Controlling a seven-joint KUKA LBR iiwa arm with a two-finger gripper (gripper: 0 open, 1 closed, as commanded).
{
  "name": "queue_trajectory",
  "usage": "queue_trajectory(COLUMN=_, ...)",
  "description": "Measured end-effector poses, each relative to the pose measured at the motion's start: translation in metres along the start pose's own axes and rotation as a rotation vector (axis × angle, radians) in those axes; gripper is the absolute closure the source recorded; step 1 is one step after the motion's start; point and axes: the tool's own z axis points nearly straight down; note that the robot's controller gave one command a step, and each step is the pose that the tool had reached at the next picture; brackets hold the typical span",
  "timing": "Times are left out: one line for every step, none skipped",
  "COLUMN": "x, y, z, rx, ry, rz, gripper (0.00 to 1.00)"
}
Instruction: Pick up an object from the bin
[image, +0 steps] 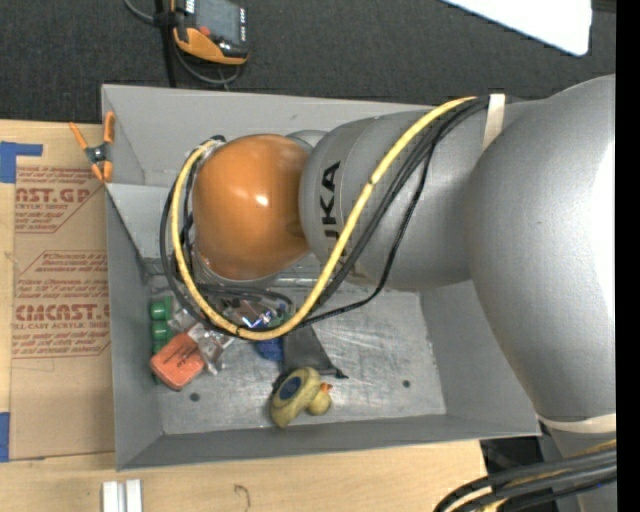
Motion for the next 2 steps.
queue_trajectory(x=0.0040, y=-0.0139, z=0.0754, rx=-0.004, ry=0.013, rz=0.143, gripper=1.00)
queue_trajectory(x=-0.0038, y=-0.0190, z=0.0833, rx=0.001, ry=0.004, rz=0.158, gripper=1.00)
